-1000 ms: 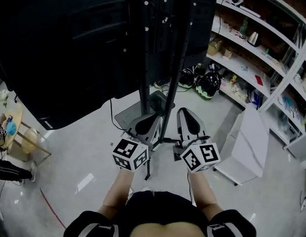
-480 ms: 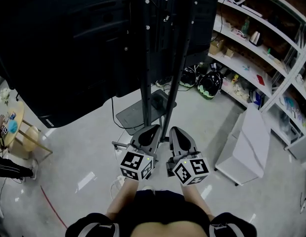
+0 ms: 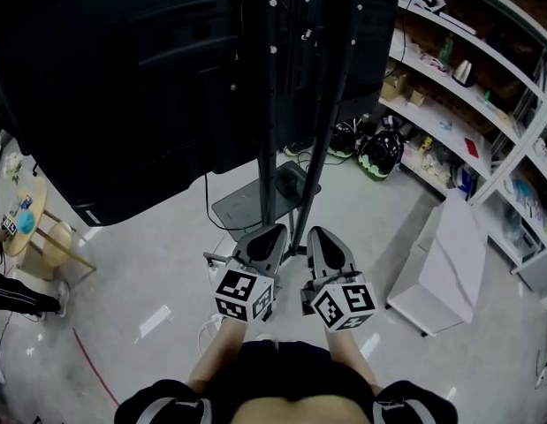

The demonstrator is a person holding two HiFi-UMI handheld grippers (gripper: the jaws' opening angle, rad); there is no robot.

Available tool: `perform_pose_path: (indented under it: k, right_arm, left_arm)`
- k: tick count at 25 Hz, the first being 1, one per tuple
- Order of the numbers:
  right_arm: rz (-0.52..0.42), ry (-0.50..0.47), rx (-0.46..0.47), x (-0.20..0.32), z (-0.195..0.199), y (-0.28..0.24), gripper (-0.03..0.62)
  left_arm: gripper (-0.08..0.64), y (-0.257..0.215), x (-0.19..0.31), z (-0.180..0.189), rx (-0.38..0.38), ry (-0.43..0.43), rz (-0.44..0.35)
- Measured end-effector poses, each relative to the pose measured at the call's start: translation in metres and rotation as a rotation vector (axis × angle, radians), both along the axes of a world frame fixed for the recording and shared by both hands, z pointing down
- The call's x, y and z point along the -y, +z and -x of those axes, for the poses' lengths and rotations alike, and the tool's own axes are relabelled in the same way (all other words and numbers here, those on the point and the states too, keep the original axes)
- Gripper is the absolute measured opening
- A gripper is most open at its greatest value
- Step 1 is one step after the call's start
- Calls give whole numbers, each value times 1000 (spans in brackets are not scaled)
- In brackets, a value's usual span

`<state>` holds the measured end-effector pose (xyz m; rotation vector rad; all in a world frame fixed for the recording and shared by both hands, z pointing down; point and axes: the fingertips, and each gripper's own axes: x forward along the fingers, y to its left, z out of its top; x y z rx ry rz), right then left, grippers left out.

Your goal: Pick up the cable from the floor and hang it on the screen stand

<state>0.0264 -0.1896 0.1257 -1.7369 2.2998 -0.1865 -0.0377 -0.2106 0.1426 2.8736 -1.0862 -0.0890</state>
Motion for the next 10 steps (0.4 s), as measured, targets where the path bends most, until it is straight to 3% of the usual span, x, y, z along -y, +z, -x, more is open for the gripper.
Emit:
perform_pose_path:
  k: [10]
  right_arm:
    - [-41,-40,-27,18,12,-14,23]
  left_arm:
    - [8,-9,17,12,2,-31,-23]
